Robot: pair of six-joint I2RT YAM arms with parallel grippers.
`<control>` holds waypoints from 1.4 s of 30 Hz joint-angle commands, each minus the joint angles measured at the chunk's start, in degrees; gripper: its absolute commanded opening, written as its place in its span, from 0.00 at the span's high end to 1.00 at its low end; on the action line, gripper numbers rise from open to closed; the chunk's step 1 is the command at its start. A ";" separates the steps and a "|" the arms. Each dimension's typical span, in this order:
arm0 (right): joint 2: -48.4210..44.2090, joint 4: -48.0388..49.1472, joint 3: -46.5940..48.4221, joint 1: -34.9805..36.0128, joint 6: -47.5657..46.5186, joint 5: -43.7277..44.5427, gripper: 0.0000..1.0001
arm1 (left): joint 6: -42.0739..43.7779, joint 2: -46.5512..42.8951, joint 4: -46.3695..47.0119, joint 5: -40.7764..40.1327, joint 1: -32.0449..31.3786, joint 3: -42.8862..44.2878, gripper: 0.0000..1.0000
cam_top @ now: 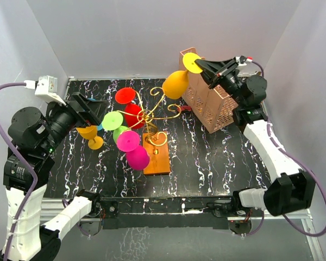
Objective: Take the wine glass off the wine glass rack
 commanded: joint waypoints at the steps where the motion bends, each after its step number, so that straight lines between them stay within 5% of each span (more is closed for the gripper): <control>1: -8.66 18.67 -0.25 0.12 3.28 -1.04 0.92 | -9.75 -0.69 16.11 16.38 -0.14 -3.33 0.03; 4: -12.42 22.26 -0.05 0.12 -0.02 3.45 0.92 | -18.05 -0.60 29.78 25.17 -0.10 -8.36 0.03; 9: -16.31 14.48 2.96 0.09 -8.32 6.48 0.92 | -31.66 1.92 51.95 34.39 -0.18 -14.17 0.03; 14: -16.88 3.19 5.44 0.05 -12.64 5.85 0.92 | -32.88 3.11 50.64 33.35 -0.12 -17.11 0.03; 25: -14.98 9.30 3.35 0.08 -3.81 1.27 0.92 | -36.53 4.47 53.35 34.56 -0.14 -20.99 0.03; 31: -11.97 23.55 -0.26 0.23 9.95 -1.42 0.92 | -45.67 6.52 66.25 37.41 -0.14 -24.63 0.03; 42: -6.98 29.70 2.44 5.25 15.27 -0.68 0.92 | -63.89 11.60 92.85 40.84 -0.15 -30.76 0.03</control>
